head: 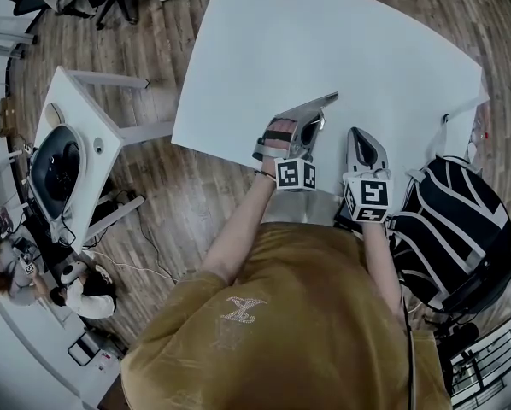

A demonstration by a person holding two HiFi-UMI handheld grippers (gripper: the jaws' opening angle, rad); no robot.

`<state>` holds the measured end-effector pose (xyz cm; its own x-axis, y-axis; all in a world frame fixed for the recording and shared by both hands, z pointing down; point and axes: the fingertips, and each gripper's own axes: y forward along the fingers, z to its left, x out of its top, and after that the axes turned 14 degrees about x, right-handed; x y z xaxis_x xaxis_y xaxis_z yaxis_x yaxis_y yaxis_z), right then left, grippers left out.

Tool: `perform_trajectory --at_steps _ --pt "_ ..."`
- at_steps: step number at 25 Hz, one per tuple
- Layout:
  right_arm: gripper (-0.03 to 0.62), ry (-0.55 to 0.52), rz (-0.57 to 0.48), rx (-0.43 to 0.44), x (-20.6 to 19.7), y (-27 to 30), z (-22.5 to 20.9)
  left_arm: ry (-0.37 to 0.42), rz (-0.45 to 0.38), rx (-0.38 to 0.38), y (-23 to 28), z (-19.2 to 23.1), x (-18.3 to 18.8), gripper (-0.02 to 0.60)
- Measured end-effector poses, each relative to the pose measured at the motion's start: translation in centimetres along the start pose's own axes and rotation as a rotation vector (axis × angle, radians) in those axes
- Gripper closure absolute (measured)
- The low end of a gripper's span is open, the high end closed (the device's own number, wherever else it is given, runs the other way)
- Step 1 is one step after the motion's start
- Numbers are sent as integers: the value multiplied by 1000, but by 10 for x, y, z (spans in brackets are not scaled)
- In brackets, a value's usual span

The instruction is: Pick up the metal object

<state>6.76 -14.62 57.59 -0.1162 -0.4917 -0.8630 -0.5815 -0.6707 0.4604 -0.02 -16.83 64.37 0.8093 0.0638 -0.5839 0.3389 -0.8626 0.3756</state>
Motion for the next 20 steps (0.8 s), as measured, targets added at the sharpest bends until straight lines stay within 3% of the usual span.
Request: perform_trajectory --at_steps 11,20 --pt "586 -5 -24 -20 7 -9 0 -16 -6 -18 -5 6 7 566" --pt "586 -24 -44 -39 13 -22 2 -67 -18 21 -27 25 20 568"
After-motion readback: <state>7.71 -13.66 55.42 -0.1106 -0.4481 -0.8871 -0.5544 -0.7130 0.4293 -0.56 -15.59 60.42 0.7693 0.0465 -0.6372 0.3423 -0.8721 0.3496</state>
